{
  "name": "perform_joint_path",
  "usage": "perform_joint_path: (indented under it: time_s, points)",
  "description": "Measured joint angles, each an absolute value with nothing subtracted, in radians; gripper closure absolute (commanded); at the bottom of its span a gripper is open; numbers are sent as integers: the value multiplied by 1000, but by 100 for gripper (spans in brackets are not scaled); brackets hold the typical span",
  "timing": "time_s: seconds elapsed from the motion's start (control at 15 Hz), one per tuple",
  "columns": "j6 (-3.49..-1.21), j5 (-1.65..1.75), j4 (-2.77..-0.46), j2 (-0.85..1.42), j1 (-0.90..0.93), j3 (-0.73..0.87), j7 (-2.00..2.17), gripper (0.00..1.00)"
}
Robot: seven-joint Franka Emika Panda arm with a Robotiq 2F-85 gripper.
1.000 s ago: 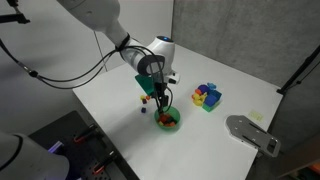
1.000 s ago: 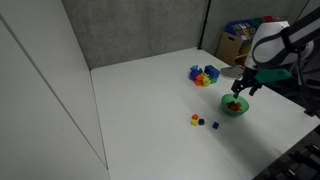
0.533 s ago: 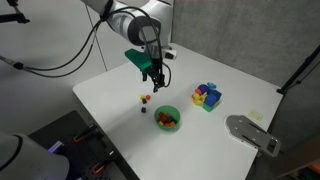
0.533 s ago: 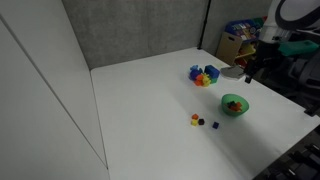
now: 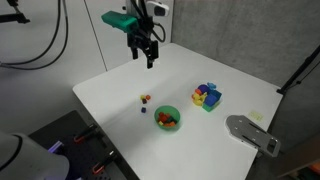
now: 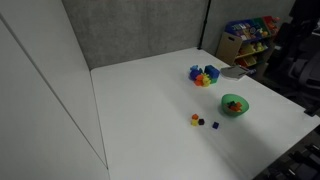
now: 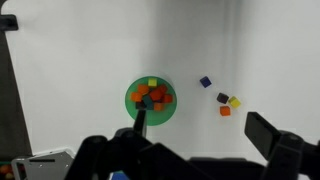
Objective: Put the block into the bowl
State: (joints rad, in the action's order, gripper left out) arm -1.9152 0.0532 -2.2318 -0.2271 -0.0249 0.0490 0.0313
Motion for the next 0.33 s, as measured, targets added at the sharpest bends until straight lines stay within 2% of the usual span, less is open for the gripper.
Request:
perform_joint_path:
  time_s: [0.33]
  points:
    - [-1871,54,-2236,-322,-25,43,31,0]
